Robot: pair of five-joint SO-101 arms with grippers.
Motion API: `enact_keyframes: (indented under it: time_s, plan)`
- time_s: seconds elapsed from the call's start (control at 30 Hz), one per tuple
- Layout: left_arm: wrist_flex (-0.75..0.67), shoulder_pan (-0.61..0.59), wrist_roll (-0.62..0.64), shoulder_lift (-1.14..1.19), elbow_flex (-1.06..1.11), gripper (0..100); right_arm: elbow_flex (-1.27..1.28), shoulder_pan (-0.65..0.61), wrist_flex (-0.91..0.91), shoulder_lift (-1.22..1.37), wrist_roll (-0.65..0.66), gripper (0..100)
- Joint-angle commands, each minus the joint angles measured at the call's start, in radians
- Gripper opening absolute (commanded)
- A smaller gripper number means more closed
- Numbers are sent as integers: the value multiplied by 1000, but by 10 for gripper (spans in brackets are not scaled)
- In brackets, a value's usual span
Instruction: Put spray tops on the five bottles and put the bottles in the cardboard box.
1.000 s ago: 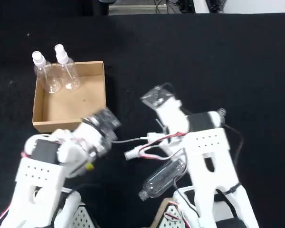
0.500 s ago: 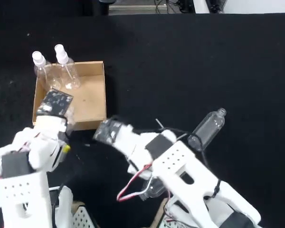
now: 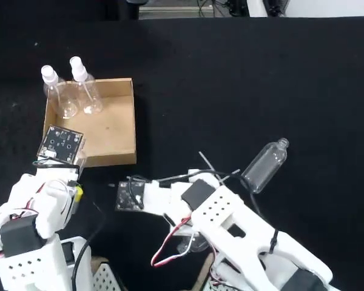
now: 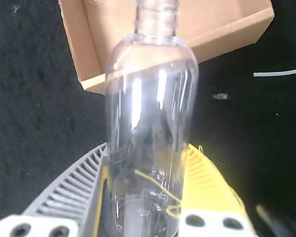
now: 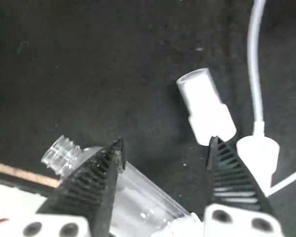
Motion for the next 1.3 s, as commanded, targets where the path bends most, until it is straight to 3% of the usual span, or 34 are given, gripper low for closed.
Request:
enact_keyframes:
  time_s: [0.0,0.43,0.67,0.8,1.03,1.13,1.27]
  plan:
    - [3,-7,6,-5,-13,72,30,-12,-66,5,15,234]
    - [-6,-2,12,-9,-36,72,84,-12,-207,5,-6,223]
    - [-5,-2,12,-6,-97,72,108,-6,-199,82,29,42]
    - [2,-1,14,-5,-88,72,90,25,-201,120,20,11]
    - [17,-2,14,-5,-42,72,-105,236,-201,91,-229,11]
    - [17,-2,9,-12,-22,72,-137,226,-176,96,-256,11]
    - [17,-2,8,-12,-12,72,-104,95,-87,96,-209,60]
